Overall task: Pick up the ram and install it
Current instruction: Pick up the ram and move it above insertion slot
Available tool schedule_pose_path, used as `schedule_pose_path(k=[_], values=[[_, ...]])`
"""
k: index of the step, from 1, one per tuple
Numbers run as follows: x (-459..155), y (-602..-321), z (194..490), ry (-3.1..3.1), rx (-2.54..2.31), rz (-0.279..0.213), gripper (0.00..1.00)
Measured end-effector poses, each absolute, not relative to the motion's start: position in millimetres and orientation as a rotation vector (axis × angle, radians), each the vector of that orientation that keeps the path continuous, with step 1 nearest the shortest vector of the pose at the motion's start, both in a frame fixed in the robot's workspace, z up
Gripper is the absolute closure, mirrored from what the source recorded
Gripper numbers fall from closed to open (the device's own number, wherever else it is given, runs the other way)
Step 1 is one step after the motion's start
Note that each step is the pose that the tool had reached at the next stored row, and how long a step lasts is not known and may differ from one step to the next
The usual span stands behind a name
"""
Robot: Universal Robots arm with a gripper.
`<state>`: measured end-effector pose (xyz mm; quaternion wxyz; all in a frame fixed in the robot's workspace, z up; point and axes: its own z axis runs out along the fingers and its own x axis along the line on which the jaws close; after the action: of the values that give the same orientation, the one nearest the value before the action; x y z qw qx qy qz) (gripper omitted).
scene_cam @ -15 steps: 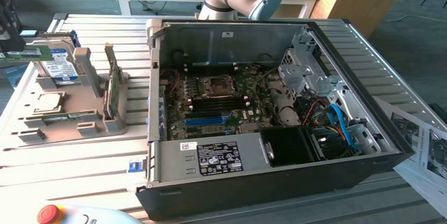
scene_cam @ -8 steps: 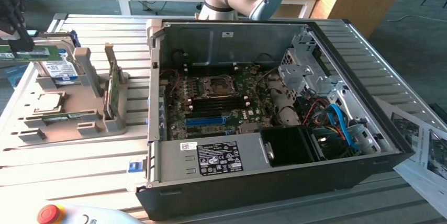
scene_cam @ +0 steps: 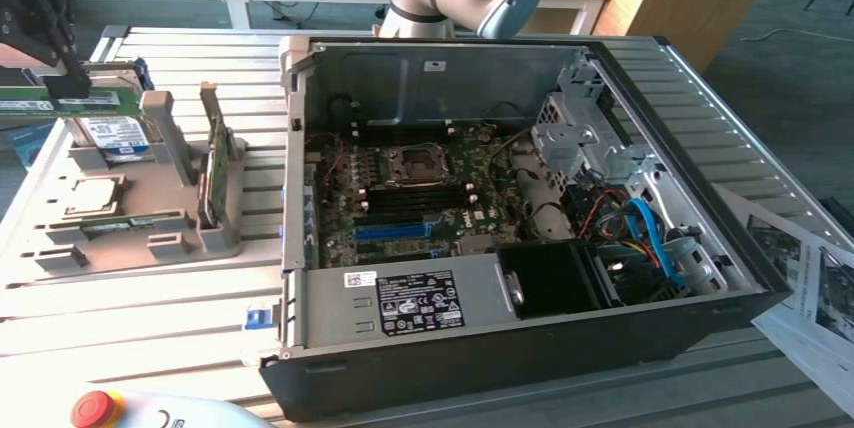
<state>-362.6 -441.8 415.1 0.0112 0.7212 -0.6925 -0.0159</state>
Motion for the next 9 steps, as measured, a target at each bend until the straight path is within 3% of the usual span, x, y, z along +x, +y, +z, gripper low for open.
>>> schedule_pose_path(k=[9], values=[[-338.3,-442.5,415.1,-2.16,2.249,-0.05,0.88]])
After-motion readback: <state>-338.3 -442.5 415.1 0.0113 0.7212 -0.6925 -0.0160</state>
